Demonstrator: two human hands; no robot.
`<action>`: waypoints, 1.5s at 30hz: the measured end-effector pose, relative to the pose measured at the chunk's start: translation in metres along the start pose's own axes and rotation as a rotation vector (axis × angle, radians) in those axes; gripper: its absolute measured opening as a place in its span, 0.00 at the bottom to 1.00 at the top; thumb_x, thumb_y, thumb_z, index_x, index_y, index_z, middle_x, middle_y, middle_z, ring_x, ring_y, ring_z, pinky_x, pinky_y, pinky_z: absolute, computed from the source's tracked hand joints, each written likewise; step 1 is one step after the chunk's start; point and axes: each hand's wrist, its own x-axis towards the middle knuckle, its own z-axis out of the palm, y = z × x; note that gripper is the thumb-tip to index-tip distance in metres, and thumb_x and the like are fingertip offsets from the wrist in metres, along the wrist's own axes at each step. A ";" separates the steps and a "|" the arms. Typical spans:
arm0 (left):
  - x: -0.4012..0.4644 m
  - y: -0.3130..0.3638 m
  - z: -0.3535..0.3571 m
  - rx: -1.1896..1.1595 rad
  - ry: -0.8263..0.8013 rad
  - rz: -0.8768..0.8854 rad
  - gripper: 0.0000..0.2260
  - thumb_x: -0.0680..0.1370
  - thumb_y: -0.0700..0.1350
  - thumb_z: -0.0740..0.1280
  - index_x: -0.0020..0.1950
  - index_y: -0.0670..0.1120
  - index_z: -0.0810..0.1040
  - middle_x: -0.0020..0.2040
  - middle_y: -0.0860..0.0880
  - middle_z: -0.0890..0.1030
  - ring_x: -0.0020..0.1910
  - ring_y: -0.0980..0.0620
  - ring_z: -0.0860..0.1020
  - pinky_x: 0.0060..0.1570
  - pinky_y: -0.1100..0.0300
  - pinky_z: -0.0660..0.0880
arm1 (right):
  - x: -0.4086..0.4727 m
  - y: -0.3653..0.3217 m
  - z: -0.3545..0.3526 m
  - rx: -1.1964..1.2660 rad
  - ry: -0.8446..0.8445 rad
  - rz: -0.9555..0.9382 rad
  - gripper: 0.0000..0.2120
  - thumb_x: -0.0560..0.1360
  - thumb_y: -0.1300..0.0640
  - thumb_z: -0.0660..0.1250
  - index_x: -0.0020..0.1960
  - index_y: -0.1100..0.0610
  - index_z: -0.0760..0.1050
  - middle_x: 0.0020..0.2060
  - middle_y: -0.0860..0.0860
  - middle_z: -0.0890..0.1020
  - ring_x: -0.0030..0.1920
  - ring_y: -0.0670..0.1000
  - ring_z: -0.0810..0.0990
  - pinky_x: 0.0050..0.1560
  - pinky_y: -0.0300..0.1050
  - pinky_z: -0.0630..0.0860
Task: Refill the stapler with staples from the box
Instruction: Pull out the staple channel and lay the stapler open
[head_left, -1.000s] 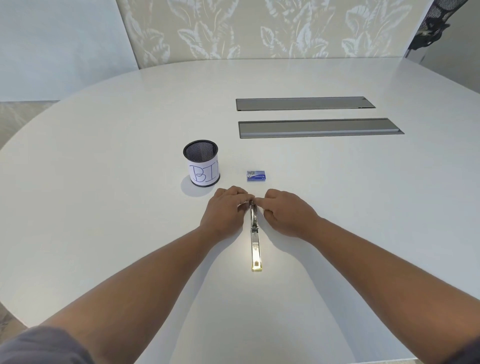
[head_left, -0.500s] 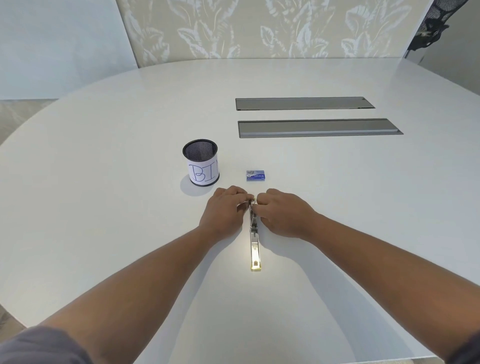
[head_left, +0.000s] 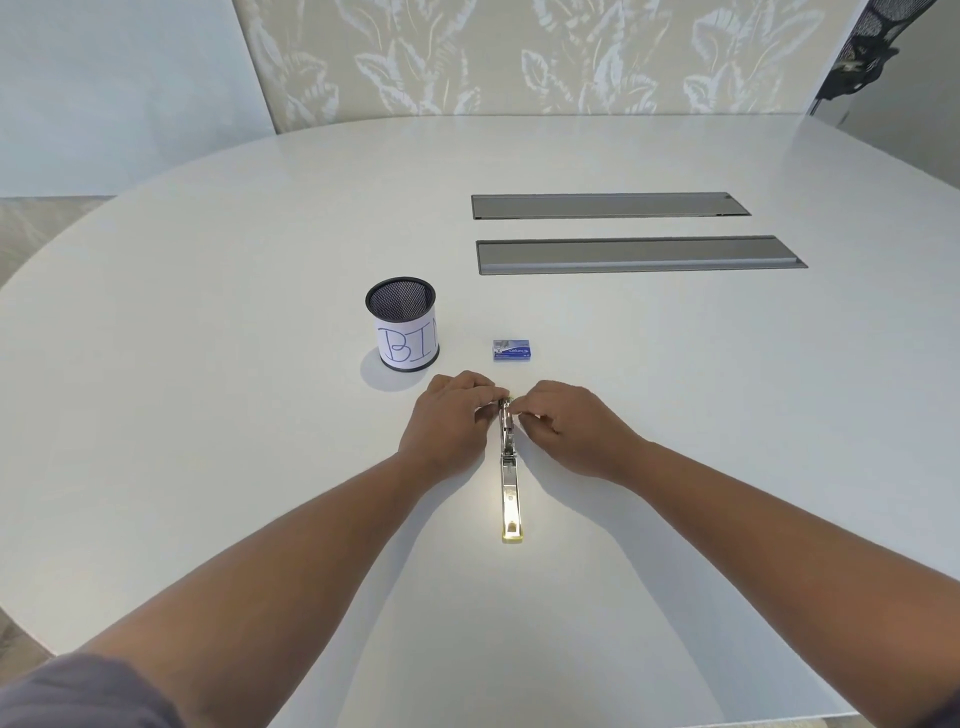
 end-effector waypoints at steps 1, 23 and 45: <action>0.000 0.000 0.000 0.003 -0.003 0.000 0.13 0.80 0.45 0.65 0.62 0.57 0.81 0.57 0.61 0.79 0.56 0.50 0.72 0.60 0.58 0.69 | 0.003 -0.001 -0.003 0.052 -0.009 0.053 0.10 0.79 0.58 0.64 0.53 0.50 0.84 0.43 0.46 0.81 0.43 0.48 0.79 0.46 0.42 0.73; 0.000 0.001 -0.002 0.024 -0.020 0.006 0.13 0.81 0.45 0.64 0.60 0.60 0.82 0.57 0.60 0.79 0.55 0.50 0.71 0.57 0.59 0.68 | 0.039 -0.035 -0.022 0.021 -0.233 0.353 0.05 0.71 0.61 0.72 0.45 0.56 0.87 0.36 0.47 0.82 0.38 0.45 0.76 0.36 0.36 0.71; 0.001 -0.002 0.000 0.056 -0.021 0.018 0.12 0.80 0.47 0.64 0.60 0.60 0.81 0.57 0.61 0.79 0.54 0.50 0.70 0.56 0.60 0.67 | 0.051 -0.041 -0.025 0.181 -0.372 0.529 0.06 0.71 0.67 0.68 0.47 0.64 0.80 0.44 0.58 0.80 0.47 0.59 0.85 0.50 0.51 0.85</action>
